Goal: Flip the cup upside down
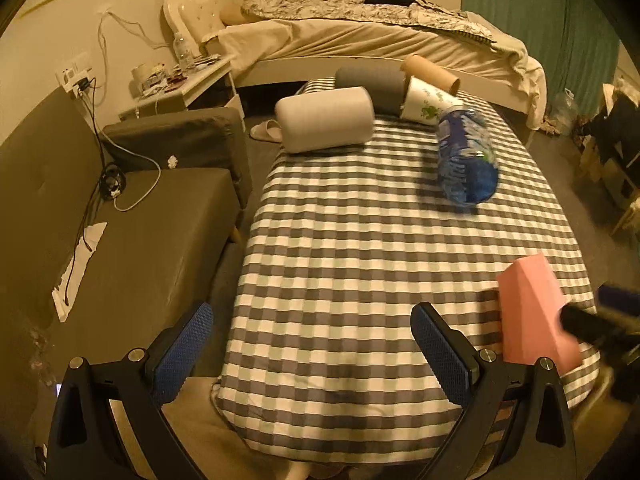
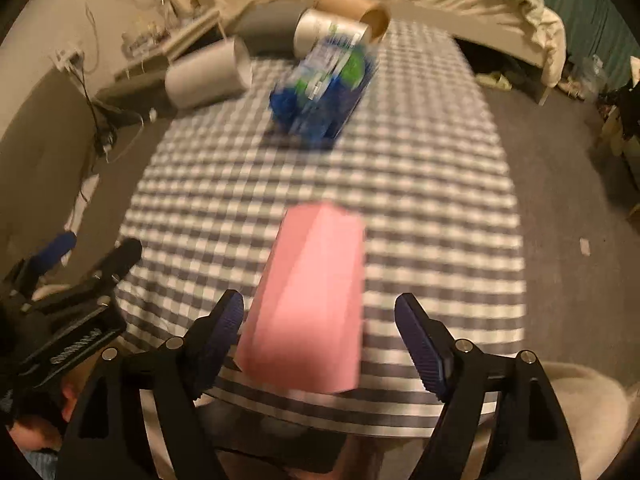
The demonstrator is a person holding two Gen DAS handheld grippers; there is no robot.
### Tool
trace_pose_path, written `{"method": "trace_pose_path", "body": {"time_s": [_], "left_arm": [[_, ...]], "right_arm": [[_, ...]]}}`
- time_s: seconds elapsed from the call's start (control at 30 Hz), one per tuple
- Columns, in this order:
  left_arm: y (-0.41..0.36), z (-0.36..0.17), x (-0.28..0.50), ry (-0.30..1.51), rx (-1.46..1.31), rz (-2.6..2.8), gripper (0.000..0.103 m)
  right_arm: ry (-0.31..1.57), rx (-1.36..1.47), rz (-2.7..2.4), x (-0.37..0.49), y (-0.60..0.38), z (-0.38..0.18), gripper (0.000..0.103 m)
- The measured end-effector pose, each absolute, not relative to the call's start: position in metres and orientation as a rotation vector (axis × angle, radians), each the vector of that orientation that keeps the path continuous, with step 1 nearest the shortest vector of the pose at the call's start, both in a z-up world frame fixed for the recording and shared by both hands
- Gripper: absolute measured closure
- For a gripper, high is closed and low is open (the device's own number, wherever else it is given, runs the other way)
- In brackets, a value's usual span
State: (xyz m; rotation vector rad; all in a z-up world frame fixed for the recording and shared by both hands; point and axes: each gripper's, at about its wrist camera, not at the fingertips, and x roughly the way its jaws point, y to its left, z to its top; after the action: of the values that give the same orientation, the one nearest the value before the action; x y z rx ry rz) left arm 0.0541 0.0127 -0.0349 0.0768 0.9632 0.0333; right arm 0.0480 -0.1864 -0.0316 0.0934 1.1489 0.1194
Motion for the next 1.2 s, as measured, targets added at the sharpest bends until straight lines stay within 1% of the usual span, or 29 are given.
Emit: {"method": "trace_pose_path", "body": {"time_s": [0.07, 0.13, 0.27, 0.47, 0.53, 0.7, 0.8, 0.93, 0.97, 1.0, 1.03, 1.07, 1.1, 1.2], "left_arm": [[0.004, -0.031, 0.056, 0.981, 0.063, 0.02, 0.001], [-0.008, -0.027, 0.059, 1.003, 0.037, -0.019, 0.001], [-0.045, -0.021, 0.069, 1.041, 0.026, -0.102, 0.001], [-0.097, -0.025, 0.088, 1.12, 0.062, -0.183, 0.001], [-0.109, -0.031, 0.092, 1.155, 0.073, -0.194, 0.003], [-0.126, -0.043, 0.098, 1.225, 0.051, -0.235, 0.003], [-0.134, -0.046, 0.101, 1.251, 0.044, -0.267, 0.005], [-0.142, -0.055, 0.105, 1.332, 0.005, -0.336, 0.007], [-0.146, -0.059, 0.105, 1.354, -0.001, -0.36, 0.009], [-0.149, -0.061, 0.104, 1.366, -0.002, -0.38, 0.013], [-0.152, -0.064, 0.103, 1.381, -0.006, -0.407, 0.022], [-0.155, -0.065, 0.103, 1.391, -0.018, -0.429, 0.027], [-0.156, -0.065, 0.102, 1.4, -0.044, -0.454, 0.038], [-0.163, -0.063, 0.1, 1.39, -0.005, -0.466, 0.039]], "right_arm": [[1.112, 0.112, 0.116, 0.045, -0.202, -0.018, 0.016], [1.083, 0.11, 0.102, 0.043, -0.222, -0.006, 0.015], [1.051, 0.054, 0.036, 0.044, -0.25, 0.0, 0.015], [1.033, 0.11, 0.007, 0.046, -0.291, -0.012, 0.015], [1.04, 0.125, 0.01, 0.046, -0.299, -0.02, 0.015], [1.044, 0.137, 0.013, 0.047, -0.311, -0.03, 0.016], [1.05, 0.172, 0.015, 0.045, -0.319, -0.035, 0.016], [1.04, 0.238, 0.004, 0.044, -0.332, -0.035, 0.016], [1.037, 0.25, 0.0, 0.044, -0.335, -0.035, 0.016], [1.032, 0.262, -0.006, 0.043, -0.338, -0.034, 0.016], [1.025, 0.271, -0.015, 0.042, -0.34, -0.033, 0.016], [1.015, 0.276, -0.025, 0.04, -0.343, -0.032, 0.016], [1.002, 0.28, -0.037, 0.039, -0.345, -0.029, 0.016], [0.983, 0.303, -0.05, 0.036, -0.351, -0.026, 0.016]]}}
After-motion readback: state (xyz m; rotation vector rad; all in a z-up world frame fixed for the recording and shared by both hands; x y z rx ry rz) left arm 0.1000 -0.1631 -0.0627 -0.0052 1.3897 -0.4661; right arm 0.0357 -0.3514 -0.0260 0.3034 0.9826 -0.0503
